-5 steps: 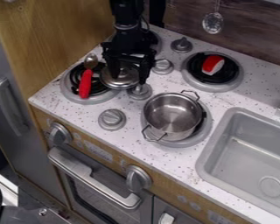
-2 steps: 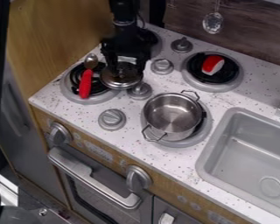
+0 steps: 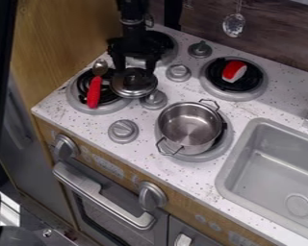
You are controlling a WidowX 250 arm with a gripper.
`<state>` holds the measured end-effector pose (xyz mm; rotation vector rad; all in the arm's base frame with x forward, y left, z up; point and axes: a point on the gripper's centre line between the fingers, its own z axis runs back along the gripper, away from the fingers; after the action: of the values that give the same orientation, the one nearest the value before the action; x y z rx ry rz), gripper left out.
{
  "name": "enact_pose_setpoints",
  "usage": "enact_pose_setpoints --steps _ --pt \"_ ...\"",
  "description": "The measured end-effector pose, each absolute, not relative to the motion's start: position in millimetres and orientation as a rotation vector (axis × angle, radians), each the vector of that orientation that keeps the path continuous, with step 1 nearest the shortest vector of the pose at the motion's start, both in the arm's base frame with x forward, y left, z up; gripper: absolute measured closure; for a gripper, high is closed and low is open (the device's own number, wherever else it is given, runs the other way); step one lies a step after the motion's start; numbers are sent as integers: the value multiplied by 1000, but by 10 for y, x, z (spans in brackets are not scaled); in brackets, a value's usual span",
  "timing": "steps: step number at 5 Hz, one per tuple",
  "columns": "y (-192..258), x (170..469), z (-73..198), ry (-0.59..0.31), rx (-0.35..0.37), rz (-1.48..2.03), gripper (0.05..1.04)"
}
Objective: Close a pot
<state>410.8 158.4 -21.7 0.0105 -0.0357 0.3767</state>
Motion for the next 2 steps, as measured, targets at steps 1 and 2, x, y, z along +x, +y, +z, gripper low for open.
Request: enact_pose_setpoints --steps 1,2 --pt "1586 4112 -307 -22 8 384 115" --pt "1579 4103 -341 -14 9 387 383"
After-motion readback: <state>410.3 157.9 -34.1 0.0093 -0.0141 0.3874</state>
